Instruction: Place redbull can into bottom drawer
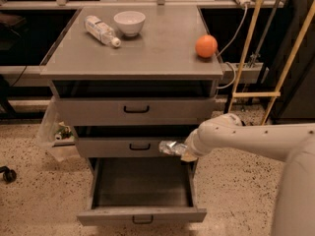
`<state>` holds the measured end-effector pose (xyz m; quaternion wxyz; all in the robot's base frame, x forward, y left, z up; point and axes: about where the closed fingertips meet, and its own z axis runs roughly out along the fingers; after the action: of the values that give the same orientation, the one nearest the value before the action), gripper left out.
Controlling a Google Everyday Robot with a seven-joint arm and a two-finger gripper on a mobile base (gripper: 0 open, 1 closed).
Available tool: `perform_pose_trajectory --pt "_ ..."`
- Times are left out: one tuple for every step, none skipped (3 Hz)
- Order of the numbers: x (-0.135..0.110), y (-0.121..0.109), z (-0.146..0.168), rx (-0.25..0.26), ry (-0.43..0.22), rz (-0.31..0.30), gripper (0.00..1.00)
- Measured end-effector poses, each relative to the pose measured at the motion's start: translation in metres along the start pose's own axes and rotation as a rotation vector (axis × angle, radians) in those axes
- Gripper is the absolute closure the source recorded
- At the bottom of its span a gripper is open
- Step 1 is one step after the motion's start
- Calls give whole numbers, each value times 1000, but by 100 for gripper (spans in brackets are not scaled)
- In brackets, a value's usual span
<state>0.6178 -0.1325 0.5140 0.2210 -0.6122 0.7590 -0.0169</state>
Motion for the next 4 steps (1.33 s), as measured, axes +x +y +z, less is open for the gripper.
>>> perform_pose_trajectory --pt "-8 1 47 33 -45 36 100" --pt "-12 -1 50 46 -64 45 100" --pt "-11 4 70 16 -37 28 100" --pt "0 15 128 -29 23 -13 100"
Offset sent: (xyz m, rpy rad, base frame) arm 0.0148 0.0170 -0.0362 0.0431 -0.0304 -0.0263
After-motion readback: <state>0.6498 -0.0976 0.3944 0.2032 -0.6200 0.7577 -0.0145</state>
